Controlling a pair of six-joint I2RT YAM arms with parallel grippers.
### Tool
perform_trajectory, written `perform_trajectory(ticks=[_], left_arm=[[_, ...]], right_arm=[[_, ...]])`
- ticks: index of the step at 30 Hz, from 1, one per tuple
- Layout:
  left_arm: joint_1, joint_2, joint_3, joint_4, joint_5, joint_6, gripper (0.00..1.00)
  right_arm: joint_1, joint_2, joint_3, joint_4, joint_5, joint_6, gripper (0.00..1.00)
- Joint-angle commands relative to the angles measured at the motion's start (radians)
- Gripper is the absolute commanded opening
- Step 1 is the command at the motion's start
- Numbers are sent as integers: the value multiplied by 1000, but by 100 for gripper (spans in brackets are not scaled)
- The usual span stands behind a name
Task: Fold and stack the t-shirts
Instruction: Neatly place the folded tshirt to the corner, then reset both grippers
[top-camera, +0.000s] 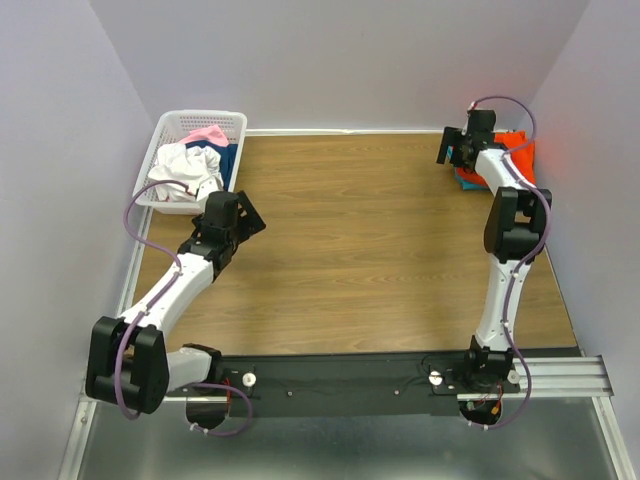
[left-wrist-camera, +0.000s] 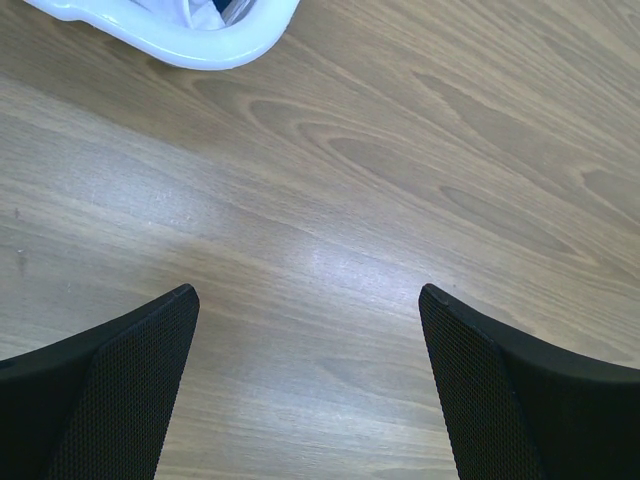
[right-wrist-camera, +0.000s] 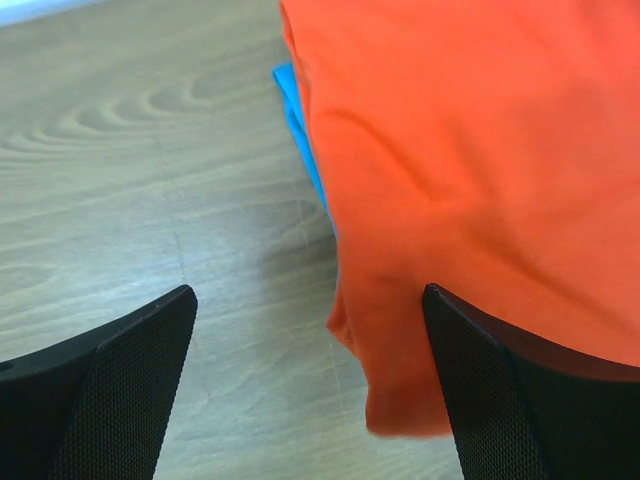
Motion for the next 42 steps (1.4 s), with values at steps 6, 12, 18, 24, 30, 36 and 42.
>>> perform_trajectory(ticks=[6,12,18,24,30,36,42], left_arm=[[7,-29,-27,-3,8,-2,98],[8,-65,-22,-22,8,5,98],[8,-160,-5,-40,12,-7,98],[7,-252,-7,-77,18,-39,98],[7,-321,-35,-86,31,-59,98],[7,-368,-70,-43,17,-59,98],[7,-410,-97,-45,5,-70,98]], right_arm=[[0,41,-38,-17,-140,106,100],[0,-25,-38,-28,-83,83,100],[0,-323,-143,-34,-77,72,100],[2,-692,-572,26,-67,219,100],[3,-1117,-1072,195,-99,384,100],[3,-1361,-1321,265,7,490,100],[3,-1511,-1433,268,41,531,100]])
